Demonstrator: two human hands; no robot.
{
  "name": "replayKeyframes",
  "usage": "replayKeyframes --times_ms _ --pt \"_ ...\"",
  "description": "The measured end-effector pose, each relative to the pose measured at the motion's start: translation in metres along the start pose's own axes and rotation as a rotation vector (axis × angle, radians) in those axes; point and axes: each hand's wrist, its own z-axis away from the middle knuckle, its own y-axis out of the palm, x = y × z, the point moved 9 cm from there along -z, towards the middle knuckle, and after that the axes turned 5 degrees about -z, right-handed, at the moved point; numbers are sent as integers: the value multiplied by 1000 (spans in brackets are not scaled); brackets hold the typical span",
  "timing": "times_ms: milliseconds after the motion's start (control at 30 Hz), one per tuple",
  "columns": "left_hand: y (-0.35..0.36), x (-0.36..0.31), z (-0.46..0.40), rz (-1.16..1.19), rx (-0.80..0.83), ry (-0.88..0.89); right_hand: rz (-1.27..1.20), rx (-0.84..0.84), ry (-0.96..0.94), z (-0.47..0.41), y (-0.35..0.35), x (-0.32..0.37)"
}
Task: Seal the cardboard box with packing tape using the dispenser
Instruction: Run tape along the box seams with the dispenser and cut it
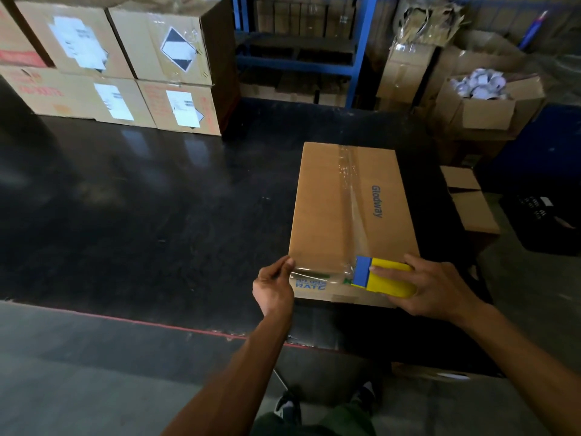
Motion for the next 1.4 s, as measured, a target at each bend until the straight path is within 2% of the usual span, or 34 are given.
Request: replayKeyframes --times_ms 233,367,433,500,567,600,667,800,1133,1400 --pt "-3 -2 -6 15 102 71 -15 45 25 -3 7 -3" --pt "-2 -7 -27 -128 320 152 -40 33 35 -4 5 -4" --pt "-1 -29 -29 -442 375 414 -44 27 39 -4 4 -4" --pt "11 -67 -10 -733 332 912 -48 27 40 -4 4 -4" --pt "47 -85 26 -883 433 1399 -47 11 32 -4 2 -3" --pt "68 -78 37 -984 523 1565 -40 8 25 -5 1 -3" --pt "98 -50 41 -1181 670 1753 -24 16 19 -5 1 -3" --pt "108 -16 17 -1295 747 1771 13 27 11 -6 2 -2" --pt "111 -17 11 -1302 744 1684 121 88 -64 -1 1 -2" --pt "107 -13 12 -1368 756 1760 74 41 -28 46 -21 -66"
